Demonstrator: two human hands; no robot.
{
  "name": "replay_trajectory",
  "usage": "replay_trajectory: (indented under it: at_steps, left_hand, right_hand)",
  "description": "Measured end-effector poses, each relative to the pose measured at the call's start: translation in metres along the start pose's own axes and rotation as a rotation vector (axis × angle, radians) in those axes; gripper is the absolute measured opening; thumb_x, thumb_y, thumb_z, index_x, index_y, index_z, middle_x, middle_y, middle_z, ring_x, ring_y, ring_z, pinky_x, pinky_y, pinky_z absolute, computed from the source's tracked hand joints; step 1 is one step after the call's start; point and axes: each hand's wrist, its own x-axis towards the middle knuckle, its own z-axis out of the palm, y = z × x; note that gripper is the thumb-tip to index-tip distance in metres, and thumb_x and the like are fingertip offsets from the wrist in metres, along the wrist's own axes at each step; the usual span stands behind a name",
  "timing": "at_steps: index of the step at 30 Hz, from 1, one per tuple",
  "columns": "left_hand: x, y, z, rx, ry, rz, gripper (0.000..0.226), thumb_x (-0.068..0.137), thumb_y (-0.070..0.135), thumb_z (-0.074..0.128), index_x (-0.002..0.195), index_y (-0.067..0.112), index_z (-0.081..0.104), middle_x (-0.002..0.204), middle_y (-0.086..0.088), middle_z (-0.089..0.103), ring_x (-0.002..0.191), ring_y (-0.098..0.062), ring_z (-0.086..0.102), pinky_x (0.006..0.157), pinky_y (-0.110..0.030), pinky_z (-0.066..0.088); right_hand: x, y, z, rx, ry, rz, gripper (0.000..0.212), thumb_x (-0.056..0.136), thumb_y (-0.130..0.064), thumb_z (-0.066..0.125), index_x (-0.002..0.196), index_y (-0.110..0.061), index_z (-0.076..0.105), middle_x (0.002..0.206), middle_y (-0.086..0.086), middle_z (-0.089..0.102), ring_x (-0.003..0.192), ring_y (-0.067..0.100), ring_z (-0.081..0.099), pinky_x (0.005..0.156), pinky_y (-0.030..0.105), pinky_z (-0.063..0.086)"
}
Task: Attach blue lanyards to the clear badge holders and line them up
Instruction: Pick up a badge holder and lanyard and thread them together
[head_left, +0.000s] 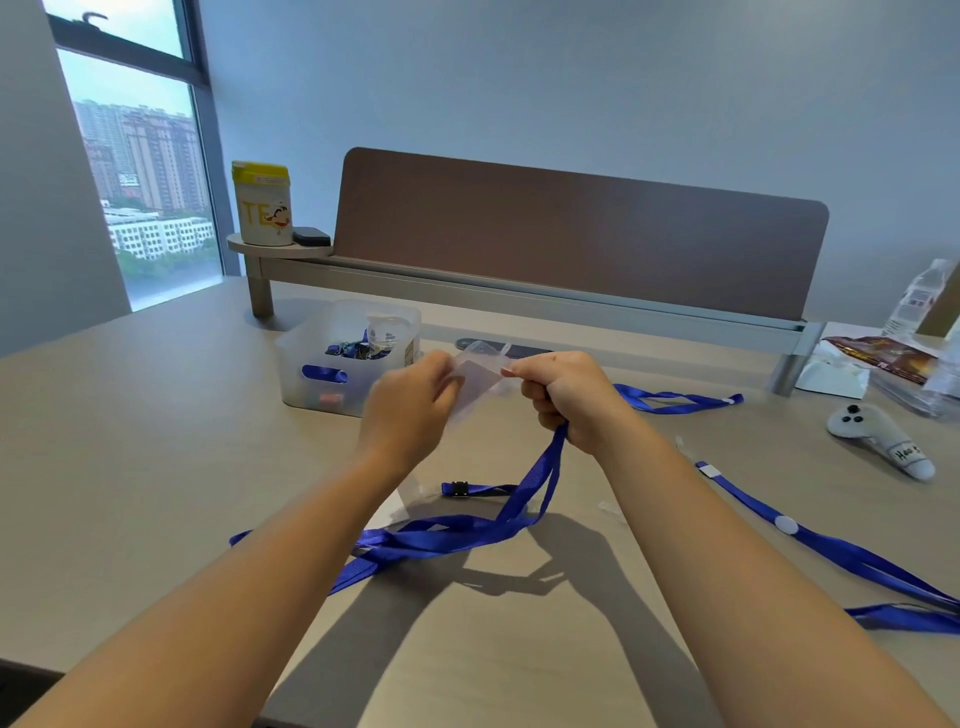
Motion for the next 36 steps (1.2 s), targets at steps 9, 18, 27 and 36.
replay_trajectory:
  at_steps: [9, 18, 27, 36]
  left_hand:
    - [0.003, -0.001, -0.008, 0.404, 0.2, 0.431, 0.01, 0.067, 0.01, 0.076, 0.063, 0.005, 0.068, 0.047, -0.01, 0.067, 0.037, -0.022, 0.059, 0.04, -0.022, 0.047]
    - [0.005, -0.004, -0.006, 0.162, 0.052, -0.089, 0.026, 0.093, 0.023, 0.045, 0.106, 0.006, 0.06, 0.108, -0.017, 0.068, 0.093, -0.031, 0.063, 0.071, -0.034, 0.05]
    - [-0.023, -0.031, -0.018, 0.16, -0.033, -0.237, 0.027, 0.093, 0.021, 0.046, 0.11, 0.005, 0.059, 0.116, -0.017, 0.064, 0.098, -0.032, 0.059, 0.069, -0.029, 0.042]
    - [-0.045, -0.034, -0.035, 0.172, -0.04, -0.268, 0.028, 0.092, 0.022, 0.047, 0.113, 0.006, 0.058, 0.121, -0.016, 0.062, 0.101, -0.033, 0.058, 0.071, -0.028, 0.041]
  right_hand:
    - [0.009, 0.008, 0.005, -0.927, 0.115, -0.303, 0.028, 0.091, -0.01, 0.042, 0.094, 0.001, 0.067, 0.097, 0.019, 0.069, 0.077, 0.027, 0.058, 0.074, 0.037, 0.051]
    - [0.002, 0.029, -0.001, -0.824, 0.085, -0.285, 0.034, 0.096, -0.017, 0.039, 0.128, -0.008, 0.045, 0.109, 0.014, 0.061, 0.098, 0.027, 0.059, 0.086, 0.04, 0.048]
    - [-0.019, 0.065, 0.035, -0.953, -0.354, -0.044, 0.045, 0.074, -0.026, 0.073, 0.11, -0.013, 0.05, 0.095, 0.001, 0.048, 0.086, 0.019, 0.046, 0.07, 0.029, 0.038]
    - [-0.034, 0.079, 0.059, -1.118, -0.371, -0.118, 0.035, 0.076, -0.032, 0.068, 0.096, -0.006, 0.059, 0.093, 0.011, 0.063, 0.079, 0.02, 0.05, 0.062, 0.028, 0.038]
